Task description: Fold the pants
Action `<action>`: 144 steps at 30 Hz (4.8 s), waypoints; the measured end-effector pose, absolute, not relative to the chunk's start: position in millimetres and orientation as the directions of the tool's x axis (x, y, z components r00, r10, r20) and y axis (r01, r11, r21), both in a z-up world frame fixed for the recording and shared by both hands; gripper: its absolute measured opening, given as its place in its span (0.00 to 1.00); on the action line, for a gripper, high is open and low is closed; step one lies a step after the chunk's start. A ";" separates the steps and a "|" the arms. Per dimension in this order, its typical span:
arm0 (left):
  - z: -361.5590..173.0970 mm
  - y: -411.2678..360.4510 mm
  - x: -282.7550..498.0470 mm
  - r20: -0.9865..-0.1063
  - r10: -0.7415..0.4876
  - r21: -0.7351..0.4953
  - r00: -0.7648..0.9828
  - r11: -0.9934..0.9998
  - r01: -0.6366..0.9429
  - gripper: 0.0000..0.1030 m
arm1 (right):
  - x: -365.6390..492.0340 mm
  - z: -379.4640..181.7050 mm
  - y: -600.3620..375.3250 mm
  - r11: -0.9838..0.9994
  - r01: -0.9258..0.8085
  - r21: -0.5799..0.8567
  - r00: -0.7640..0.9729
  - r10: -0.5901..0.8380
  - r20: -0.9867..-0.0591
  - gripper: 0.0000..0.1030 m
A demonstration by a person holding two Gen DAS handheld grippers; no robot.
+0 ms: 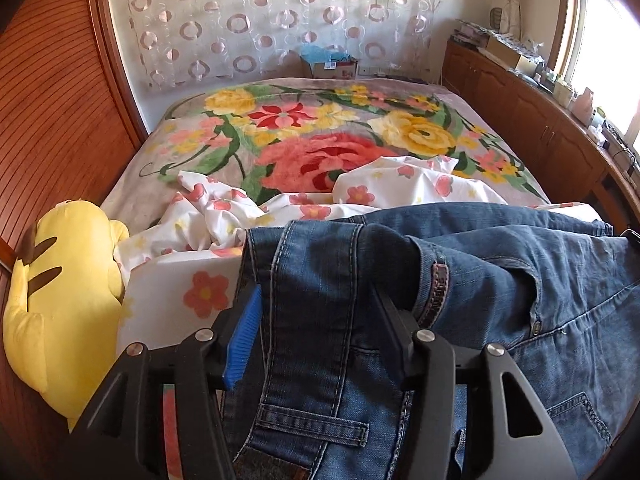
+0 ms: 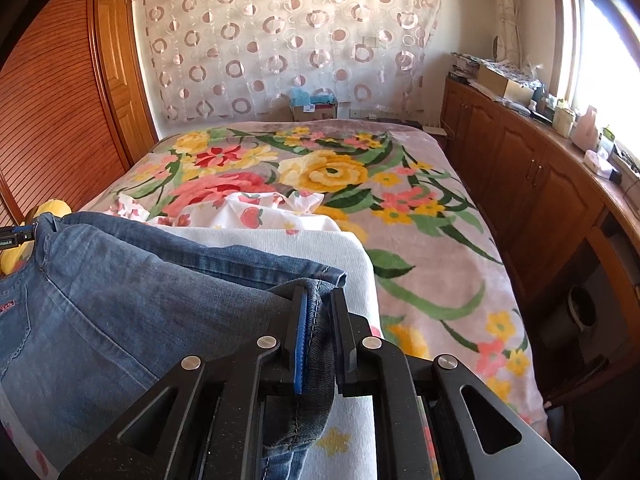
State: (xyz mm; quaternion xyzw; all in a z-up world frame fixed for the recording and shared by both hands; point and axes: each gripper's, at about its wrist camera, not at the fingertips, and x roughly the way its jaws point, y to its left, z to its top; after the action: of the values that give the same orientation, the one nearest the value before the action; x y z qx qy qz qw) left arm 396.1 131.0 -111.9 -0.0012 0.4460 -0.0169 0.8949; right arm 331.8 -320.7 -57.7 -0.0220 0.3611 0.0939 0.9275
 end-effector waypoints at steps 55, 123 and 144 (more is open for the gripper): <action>-57.0 78.8 321.9 -0.672 -0.135 -0.050 0.728 0.989 0.136 0.74 | 326.8 -66.0 -328.6 0.966 -0.227 0.127 0.648 0.247 -0.721 0.39; -99.5 172.3 255.7 -0.723 0.047 0.011 0.689 0.998 -0.057 0.74 | 227.5 -72.2 -312.7 0.967 -0.240 0.081 0.598 0.213 -0.773 0.43; -135.3 185.0 277.2 -0.789 0.012 -0.049 0.615 0.995 -0.083 0.61 | 230.9 -81.7 -313.4 0.967 -0.244 0.066 0.593 0.203 -0.779 0.43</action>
State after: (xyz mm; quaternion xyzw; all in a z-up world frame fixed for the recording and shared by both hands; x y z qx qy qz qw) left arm 277.2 185.0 -135.3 -0.0404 0.4381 0.0263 0.8976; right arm 230.9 -313.4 -81.7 -0.0236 0.4333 0.1253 0.8922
